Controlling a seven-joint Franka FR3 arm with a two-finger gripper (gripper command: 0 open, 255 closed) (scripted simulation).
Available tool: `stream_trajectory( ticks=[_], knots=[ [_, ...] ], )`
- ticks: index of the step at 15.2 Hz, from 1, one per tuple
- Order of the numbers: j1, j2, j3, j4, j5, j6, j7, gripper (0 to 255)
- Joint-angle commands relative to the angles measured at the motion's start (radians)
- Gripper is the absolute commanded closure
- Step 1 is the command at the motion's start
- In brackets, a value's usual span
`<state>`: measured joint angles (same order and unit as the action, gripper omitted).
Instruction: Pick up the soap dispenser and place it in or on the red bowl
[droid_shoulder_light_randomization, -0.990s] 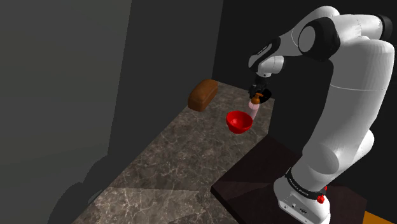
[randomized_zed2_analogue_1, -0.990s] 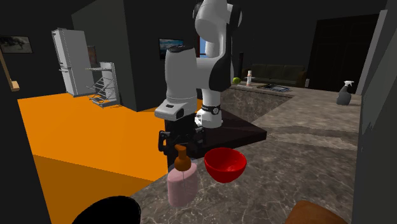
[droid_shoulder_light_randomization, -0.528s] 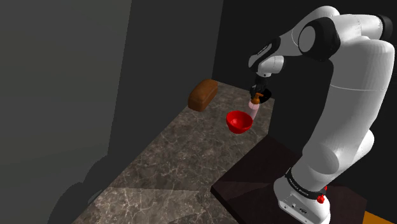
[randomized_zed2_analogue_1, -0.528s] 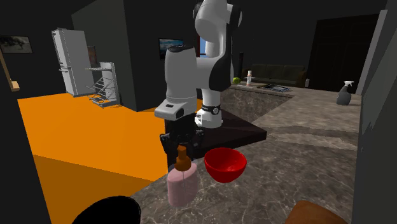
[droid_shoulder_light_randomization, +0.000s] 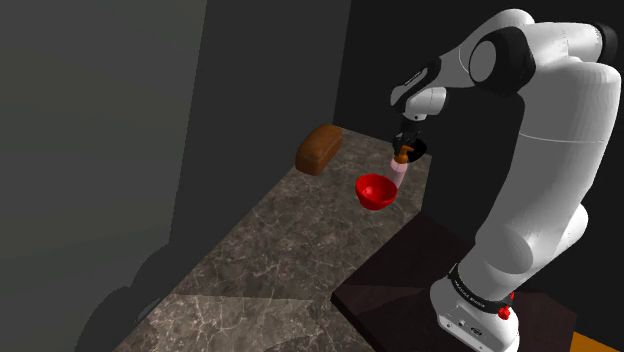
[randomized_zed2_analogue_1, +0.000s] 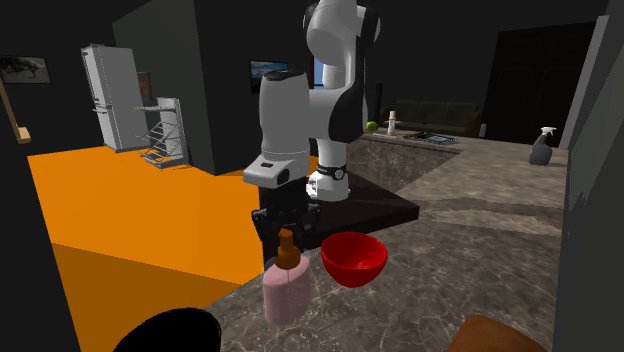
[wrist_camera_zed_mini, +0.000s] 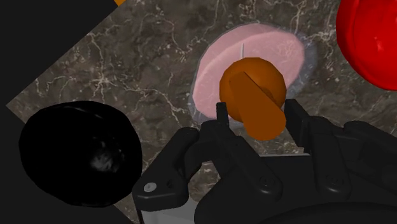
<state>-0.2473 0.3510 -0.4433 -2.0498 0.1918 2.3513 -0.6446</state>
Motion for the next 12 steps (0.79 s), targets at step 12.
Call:
stream_trajectory(
  ticks=[12],
  knots=[
    [0.022,-0.101,-0.029,0.037,-0.068,-0.134,0.042,255]
  ],
)
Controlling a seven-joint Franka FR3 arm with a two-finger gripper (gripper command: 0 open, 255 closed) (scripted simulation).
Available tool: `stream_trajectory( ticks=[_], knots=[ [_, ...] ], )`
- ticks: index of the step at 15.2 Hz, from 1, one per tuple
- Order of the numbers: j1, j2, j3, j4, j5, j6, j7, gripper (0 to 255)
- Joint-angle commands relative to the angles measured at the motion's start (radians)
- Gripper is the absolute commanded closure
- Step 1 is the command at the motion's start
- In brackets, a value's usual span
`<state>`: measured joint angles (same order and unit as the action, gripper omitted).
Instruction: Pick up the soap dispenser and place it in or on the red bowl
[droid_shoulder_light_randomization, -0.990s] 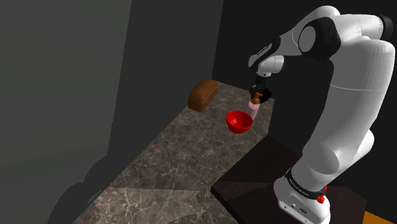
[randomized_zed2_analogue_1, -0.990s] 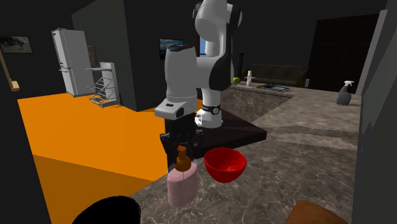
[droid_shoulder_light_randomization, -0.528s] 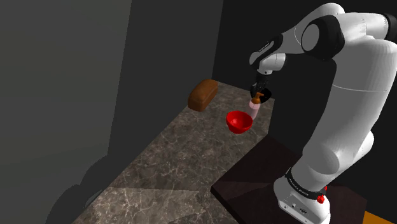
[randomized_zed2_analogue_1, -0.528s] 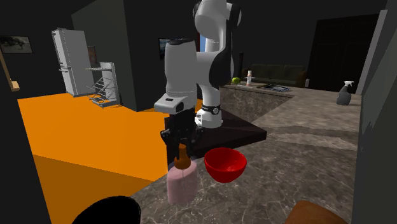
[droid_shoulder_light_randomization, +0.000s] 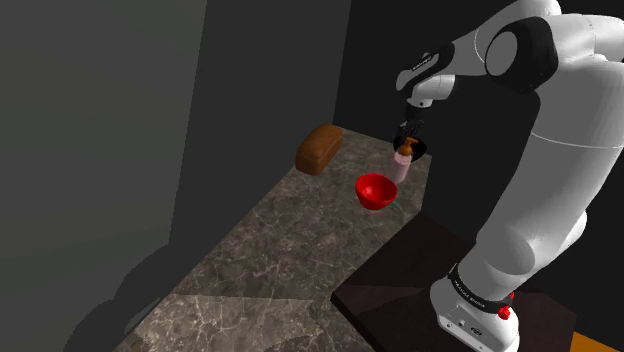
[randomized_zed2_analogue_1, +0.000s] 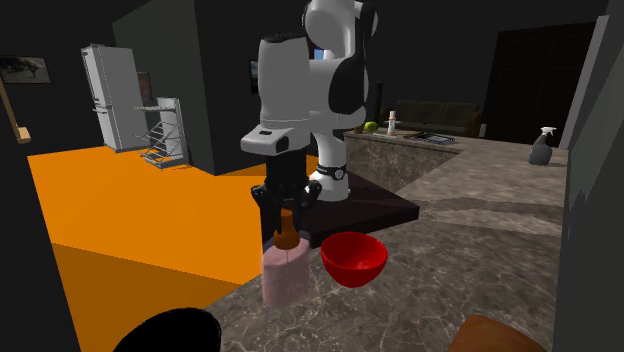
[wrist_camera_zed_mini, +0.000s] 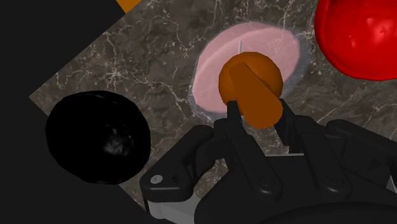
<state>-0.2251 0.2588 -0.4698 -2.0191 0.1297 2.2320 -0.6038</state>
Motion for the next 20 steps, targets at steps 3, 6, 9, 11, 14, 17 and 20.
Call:
stream_trajectory(
  ticks=[3,6,9,11,14,17,20],
  knots=[
    [0.004,-0.031,-0.007,0.022,-0.02,-0.049,0.011,255],
    [0.008,-0.052,-0.011,0.039,-0.033,-0.085,0.019,255],
    [0.011,-0.071,-0.014,0.058,-0.045,-0.121,0.027,255],
    [0.012,-0.083,-0.016,0.072,-0.052,-0.145,0.031,255],
    [0.014,-0.099,-0.018,0.095,-0.061,-0.182,0.038,255],
    [0.016,-0.113,-0.019,0.119,-0.07,-0.219,0.043,255],
    [0.017,-0.126,-0.02,0.146,-0.077,-0.257,0.048,255]
  ],
)
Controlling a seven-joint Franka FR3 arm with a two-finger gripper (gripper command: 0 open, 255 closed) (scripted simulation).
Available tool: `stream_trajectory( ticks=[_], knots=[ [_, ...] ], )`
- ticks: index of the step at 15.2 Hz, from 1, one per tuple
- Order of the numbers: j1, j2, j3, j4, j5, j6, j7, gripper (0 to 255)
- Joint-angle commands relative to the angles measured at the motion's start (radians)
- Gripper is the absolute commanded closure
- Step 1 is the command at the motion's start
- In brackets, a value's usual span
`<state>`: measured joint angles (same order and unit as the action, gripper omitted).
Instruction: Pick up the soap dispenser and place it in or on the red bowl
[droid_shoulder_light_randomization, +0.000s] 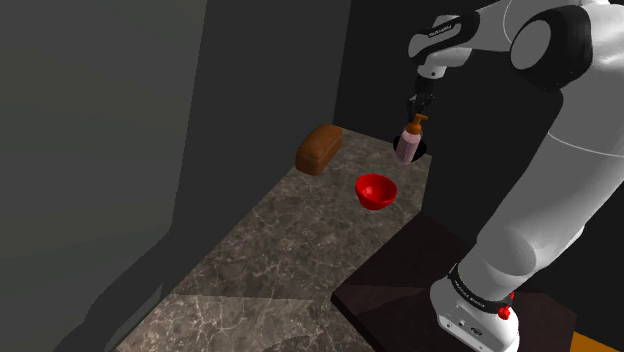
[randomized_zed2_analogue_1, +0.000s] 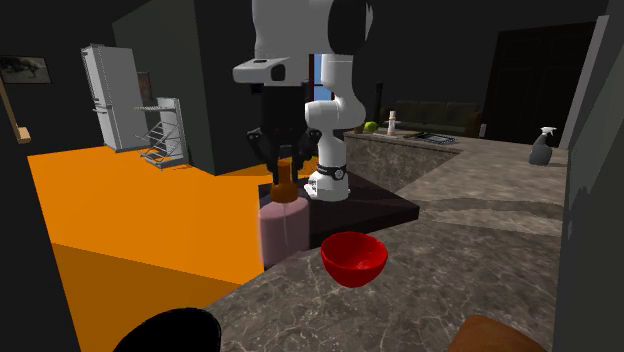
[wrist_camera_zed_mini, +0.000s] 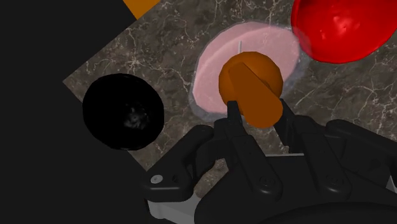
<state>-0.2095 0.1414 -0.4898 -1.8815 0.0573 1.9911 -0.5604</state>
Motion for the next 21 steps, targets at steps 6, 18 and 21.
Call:
stream_trajectory(
  ticks=[6,18,21],
  knots=[
    [0.067,-0.17,0.041,-0.105,-0.084,-0.047,0.139,255],
    [0.153,-0.433,0.198,-0.262,-0.151,-0.148,0.411,255],
    [0.152,-0.428,0.196,-0.297,-0.152,-0.107,0.411,255]
  ],
)
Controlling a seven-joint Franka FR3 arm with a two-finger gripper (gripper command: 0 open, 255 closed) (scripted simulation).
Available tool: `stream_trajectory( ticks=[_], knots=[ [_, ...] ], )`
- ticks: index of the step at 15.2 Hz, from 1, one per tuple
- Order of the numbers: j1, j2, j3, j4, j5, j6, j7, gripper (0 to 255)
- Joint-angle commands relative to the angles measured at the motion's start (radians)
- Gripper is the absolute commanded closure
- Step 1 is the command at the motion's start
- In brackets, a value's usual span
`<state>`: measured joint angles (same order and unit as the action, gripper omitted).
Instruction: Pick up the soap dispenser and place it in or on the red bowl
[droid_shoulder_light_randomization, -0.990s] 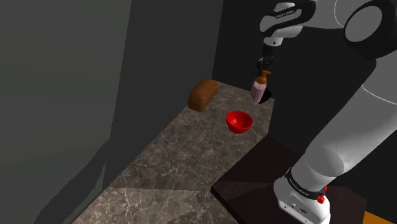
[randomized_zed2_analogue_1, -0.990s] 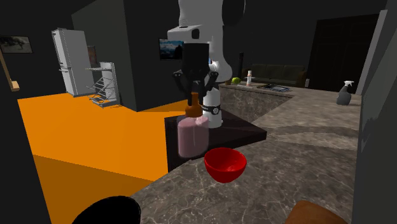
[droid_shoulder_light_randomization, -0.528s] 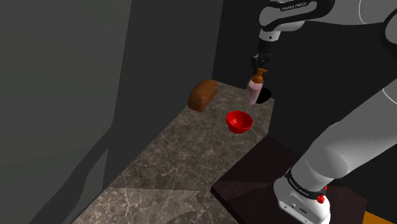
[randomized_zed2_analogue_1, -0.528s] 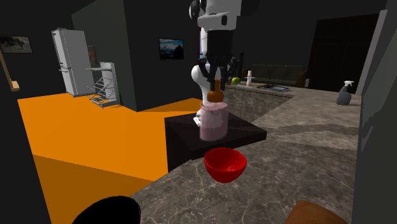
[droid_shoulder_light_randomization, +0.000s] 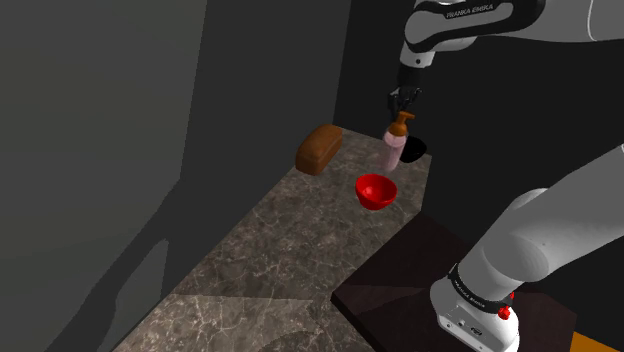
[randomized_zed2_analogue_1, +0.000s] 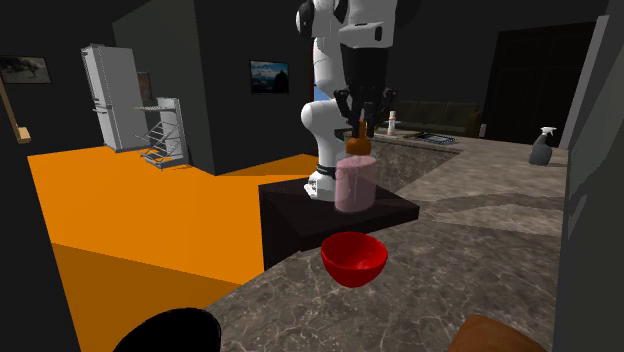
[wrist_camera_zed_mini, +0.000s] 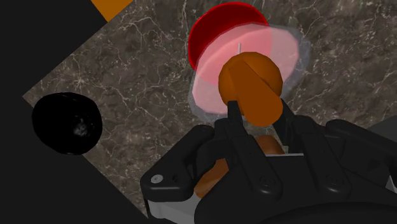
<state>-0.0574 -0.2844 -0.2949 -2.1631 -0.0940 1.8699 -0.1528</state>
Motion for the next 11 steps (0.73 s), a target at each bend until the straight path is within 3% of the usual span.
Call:
stream_trajectory(
  ticks=[1,11],
  knots=[
    [0.0,0.001,0.0,-0.027,-0.001,0.028,0.003,255],
    [-0.002,0.036,-0.011,-0.131,0.002,0.166,-0.001,255]
  ],
)
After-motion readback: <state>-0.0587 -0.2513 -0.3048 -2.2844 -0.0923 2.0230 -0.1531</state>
